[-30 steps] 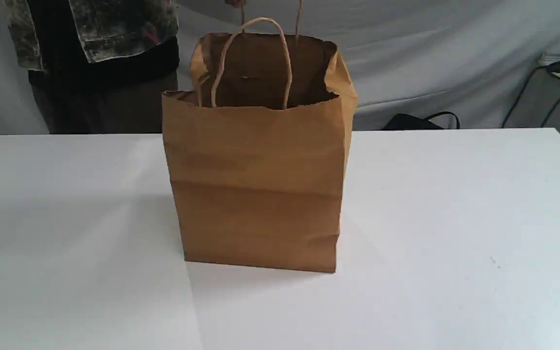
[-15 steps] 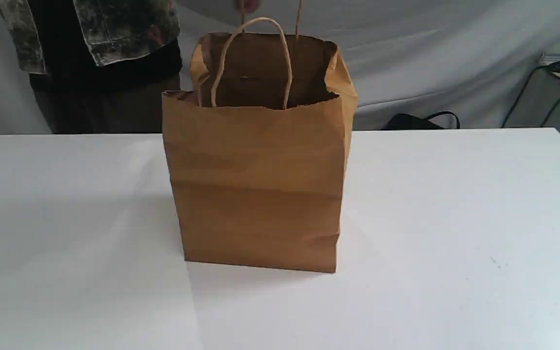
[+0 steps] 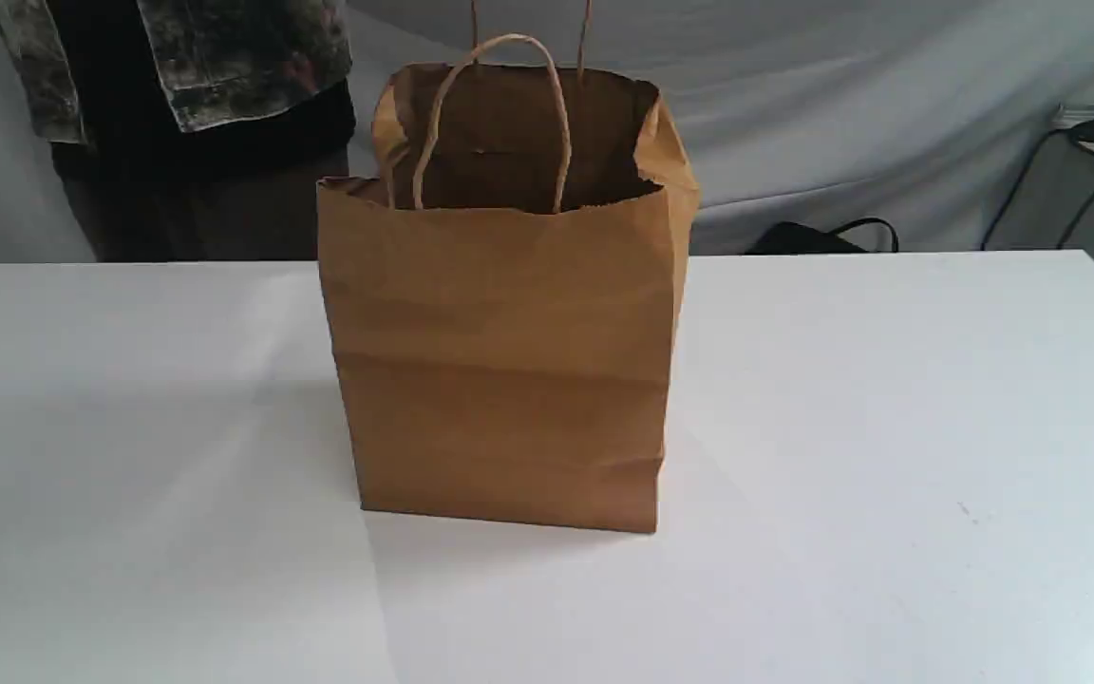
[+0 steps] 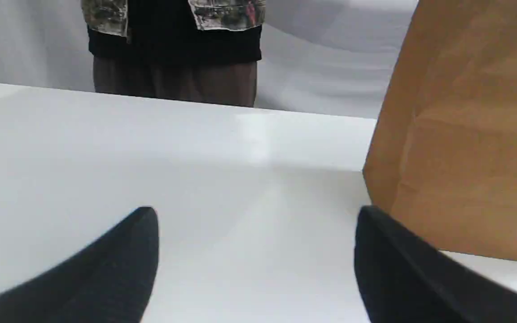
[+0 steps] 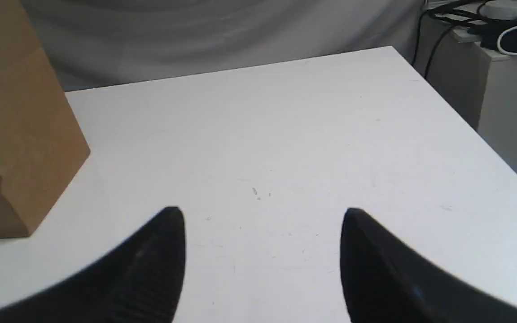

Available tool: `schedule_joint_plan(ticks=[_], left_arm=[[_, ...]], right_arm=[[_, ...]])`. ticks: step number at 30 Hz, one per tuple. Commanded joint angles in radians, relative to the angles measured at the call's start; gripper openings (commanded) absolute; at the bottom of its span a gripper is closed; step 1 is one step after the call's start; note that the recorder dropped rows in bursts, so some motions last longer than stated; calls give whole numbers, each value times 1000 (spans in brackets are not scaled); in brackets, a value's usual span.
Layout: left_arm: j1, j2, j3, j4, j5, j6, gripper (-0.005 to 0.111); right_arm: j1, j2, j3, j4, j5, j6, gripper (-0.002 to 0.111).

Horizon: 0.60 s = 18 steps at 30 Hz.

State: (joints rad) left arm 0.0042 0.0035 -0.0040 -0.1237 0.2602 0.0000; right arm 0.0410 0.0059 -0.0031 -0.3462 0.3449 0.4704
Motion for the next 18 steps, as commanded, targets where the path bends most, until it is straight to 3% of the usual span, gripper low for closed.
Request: schedule_joint_plan(ticks=[1,5,18], left_arm=[[57,-3,4,5,-3,0,64],[90,-3,4,5,-1,0,64],[90,-3,4,9,1,0,64]], right_arm=[[4,-6,3,4,0,-2,52],[4,-6,3,4,0,-2,52],[4,-6,3,4,0,-2,52]])
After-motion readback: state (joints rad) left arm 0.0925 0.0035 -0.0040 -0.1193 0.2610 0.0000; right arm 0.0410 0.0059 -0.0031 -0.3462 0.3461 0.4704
